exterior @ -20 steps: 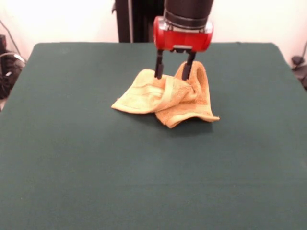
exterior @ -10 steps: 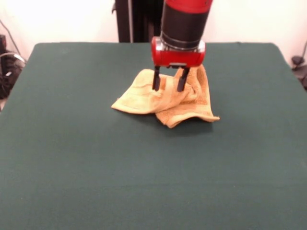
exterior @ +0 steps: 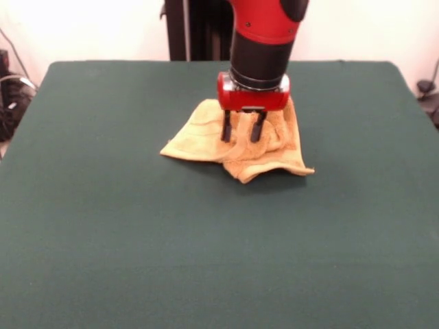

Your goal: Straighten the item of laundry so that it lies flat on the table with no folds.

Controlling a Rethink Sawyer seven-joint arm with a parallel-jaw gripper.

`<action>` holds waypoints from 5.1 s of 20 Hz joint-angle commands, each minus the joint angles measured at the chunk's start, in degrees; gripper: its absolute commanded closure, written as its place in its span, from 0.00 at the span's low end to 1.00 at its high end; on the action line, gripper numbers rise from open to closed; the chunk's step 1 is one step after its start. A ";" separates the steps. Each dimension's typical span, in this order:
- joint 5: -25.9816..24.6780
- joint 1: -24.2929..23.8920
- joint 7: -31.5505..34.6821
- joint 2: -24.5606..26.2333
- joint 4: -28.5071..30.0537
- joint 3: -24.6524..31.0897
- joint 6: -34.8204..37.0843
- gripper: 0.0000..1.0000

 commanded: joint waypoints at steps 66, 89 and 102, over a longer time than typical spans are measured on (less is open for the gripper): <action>20.21 14.36 23.86 -14.77 41.54 -5.91 -9.70 1.00; 25.94 31.20 38.41 -23.12 44.88 -19.15 8.77 1.00; 28.18 12.74 35.44 -7.13 51.70 0.11 -24.44 1.00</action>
